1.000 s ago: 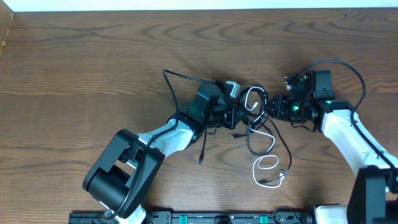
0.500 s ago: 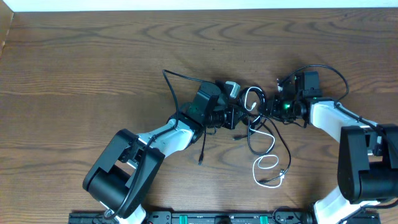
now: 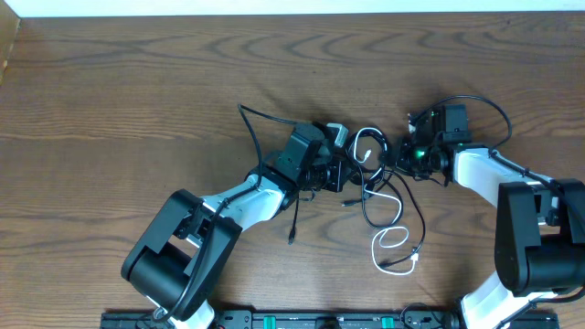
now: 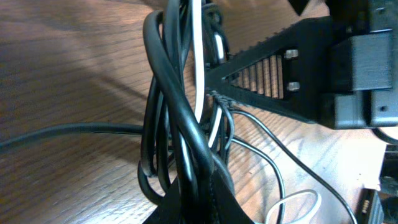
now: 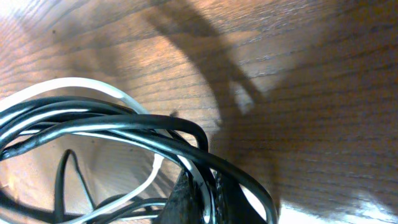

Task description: Untangle cables

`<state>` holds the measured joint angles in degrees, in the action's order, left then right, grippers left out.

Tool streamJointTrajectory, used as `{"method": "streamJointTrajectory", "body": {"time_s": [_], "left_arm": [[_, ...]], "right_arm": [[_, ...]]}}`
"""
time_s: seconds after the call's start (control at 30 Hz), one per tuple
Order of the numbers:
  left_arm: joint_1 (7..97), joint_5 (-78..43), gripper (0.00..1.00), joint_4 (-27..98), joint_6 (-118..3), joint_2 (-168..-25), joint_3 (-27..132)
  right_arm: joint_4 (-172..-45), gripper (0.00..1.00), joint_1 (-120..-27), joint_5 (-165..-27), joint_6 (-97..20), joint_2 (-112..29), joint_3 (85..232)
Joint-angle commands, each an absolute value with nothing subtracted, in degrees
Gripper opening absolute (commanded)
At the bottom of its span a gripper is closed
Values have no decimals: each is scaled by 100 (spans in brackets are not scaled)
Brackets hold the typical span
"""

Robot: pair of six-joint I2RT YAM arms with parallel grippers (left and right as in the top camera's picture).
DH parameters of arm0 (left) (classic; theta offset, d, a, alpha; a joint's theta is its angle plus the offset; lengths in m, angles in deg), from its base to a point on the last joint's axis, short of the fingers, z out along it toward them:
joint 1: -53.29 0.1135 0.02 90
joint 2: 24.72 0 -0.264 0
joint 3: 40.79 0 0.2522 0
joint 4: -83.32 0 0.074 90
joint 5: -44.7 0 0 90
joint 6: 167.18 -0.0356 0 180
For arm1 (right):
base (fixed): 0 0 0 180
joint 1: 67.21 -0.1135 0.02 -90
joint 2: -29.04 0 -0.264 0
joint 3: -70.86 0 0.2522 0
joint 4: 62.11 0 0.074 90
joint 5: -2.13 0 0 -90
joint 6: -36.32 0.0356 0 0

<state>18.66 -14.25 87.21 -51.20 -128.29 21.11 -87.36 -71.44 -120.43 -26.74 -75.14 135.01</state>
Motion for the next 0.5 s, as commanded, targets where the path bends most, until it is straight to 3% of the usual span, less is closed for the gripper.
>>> {"method": "streamJointTrajectory", "body": {"time_s": [0.0, 0.23, 0.47], "left_arm": [[1872, -1825, 8, 8516, -5094, -12844, 2117], [1872, -3006, 8, 7759, -5094, -12844, 2117], [1872, -3089, 8, 7689, -5094, -12844, 2117]], "right_arm": [[-8729, 1, -7002, -12517, -2766, -7466, 13477], [-9368, 1, -6558, -12777, -2796, -6502, 13477], [-9608, 1, -6213, -14554, -3664, -5532, 13477]]}}
